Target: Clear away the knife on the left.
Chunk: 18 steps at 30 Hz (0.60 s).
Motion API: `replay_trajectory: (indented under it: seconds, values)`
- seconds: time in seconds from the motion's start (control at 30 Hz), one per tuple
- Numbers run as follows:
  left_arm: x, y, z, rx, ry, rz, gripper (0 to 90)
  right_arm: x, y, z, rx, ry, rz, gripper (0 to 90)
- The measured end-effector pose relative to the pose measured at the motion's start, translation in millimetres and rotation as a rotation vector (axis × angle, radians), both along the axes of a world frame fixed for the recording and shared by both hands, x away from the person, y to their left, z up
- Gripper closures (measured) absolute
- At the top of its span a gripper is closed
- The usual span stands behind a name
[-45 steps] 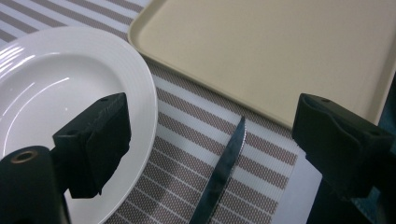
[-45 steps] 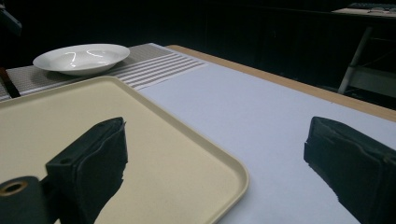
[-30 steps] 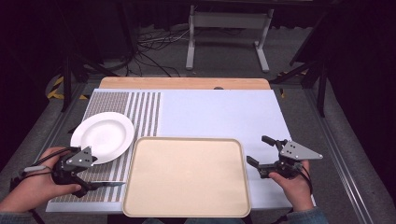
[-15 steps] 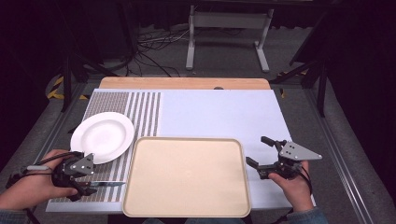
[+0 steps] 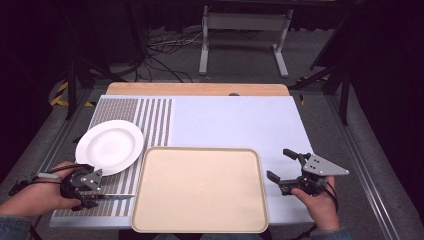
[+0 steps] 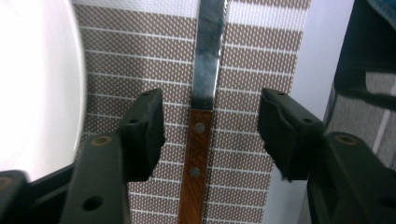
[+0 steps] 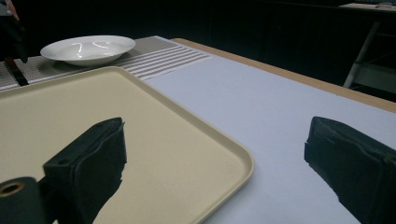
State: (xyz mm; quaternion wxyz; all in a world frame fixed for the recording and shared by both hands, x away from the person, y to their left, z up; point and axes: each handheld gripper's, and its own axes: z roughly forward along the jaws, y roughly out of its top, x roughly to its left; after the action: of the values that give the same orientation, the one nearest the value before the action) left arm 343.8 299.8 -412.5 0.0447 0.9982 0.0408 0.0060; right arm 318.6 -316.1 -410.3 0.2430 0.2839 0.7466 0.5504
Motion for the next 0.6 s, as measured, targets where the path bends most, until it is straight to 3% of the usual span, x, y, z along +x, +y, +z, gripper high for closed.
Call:
replay_trajectory:
  seconds: [0.13,0.3,0.4,0.5,0.53,0.6]
  values:
    - [1.4,-2.0,-6.2,0.070,0.015,-0.005,49.1,-1.9,-1.9,-0.7,0.001,0.005,-0.002,6.1]
    - [2.1,-1.6,-7.4,0.106,0.025,-0.010,58.2,-2.7,-0.7,-0.5,0.005,0.004,0.003,6.1]
    - [4.1,-2.3,-9.6,0.161,0.019,-0.014,62.5,-2.2,-0.5,-2.1,0.012,0.020,0.022,6.1]
    - [6.0,-4.1,-10.4,0.181,0.004,-0.031,67.8,-2.1,-0.2,-2.4,0.017,0.023,0.027,6.3]
    - [5.7,-4.1,-11.7,0.175,0.000,-0.027,73.1,-1.9,-0.3,-2.3,0.022,0.024,0.030,6.4]
    - [6.6,-4.7,-11.8,0.173,0.000,-0.042,74.8,-1.9,-0.4,-2.4,0.024,0.025,0.030,6.4]
